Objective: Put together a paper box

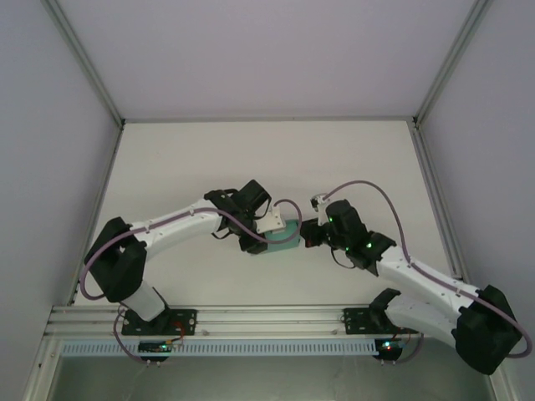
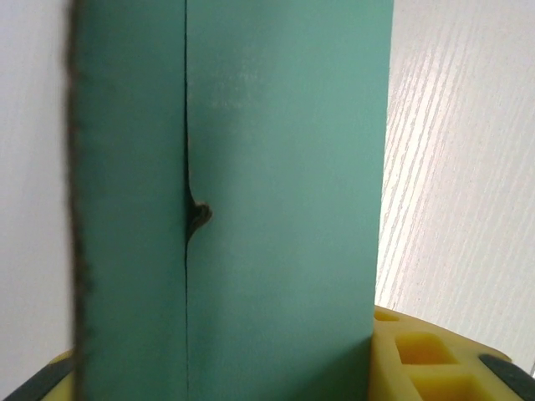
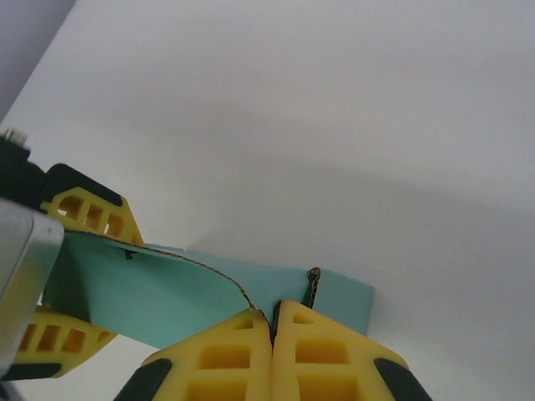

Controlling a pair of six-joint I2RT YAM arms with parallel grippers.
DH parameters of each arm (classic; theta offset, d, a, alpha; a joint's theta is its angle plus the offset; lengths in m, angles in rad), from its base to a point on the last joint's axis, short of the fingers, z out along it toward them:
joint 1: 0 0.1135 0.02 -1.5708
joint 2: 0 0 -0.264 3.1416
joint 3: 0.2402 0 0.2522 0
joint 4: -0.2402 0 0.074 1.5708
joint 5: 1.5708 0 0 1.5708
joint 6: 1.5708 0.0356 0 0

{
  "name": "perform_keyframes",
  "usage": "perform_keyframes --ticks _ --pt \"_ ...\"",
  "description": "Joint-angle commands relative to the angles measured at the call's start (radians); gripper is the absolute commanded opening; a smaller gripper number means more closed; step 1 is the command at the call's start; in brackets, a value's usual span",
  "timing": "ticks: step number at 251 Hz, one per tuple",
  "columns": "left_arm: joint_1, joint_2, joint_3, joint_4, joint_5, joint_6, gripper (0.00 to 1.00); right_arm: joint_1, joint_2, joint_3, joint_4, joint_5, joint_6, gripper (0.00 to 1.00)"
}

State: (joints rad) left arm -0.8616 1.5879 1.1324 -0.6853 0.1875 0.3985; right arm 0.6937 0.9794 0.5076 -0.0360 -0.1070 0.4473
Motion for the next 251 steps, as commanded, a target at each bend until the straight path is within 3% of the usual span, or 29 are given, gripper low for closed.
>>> perform_keyframes --ticks 1,28,74,93,131,141,187,235,251 --pt "0.012 0.038 0.019 0.023 -0.038 -0.001 0.27 0.059 -0.009 -0.123 0.082 0.073 -0.082 0.00" --pt "0.013 0.035 0.022 0.020 -0.036 -0.007 0.30 0.077 -0.023 -0.168 0.109 0.123 -0.086 0.00" --pt "0.013 0.023 0.036 0.021 -0.040 -0.030 0.44 0.127 -0.033 -0.160 0.081 0.233 -0.083 0.00" --pt "0.012 0.016 0.044 0.017 -0.042 -0.044 0.61 0.137 -0.028 -0.141 0.052 0.273 -0.081 0.00" --pt "0.009 -0.009 0.050 0.017 -0.039 -0.074 0.82 0.183 -0.016 -0.116 0.021 0.374 -0.046 0.00" --pt "0.009 -0.019 0.050 0.017 -0.041 -0.085 1.00 0.197 -0.015 -0.111 0.015 0.381 -0.042 0.00" --pt "-0.003 -0.107 0.046 0.023 -0.098 -0.168 1.00 0.240 0.009 -0.053 -0.068 0.458 -0.002 0.00" --pt "-0.001 -0.246 -0.046 0.012 -0.258 -0.421 1.00 0.253 0.042 0.039 -0.230 0.516 0.051 0.00" --pt "0.001 -0.289 -0.078 -0.001 -0.264 -0.493 0.88 0.254 0.049 0.057 -0.247 0.510 0.057 0.00"
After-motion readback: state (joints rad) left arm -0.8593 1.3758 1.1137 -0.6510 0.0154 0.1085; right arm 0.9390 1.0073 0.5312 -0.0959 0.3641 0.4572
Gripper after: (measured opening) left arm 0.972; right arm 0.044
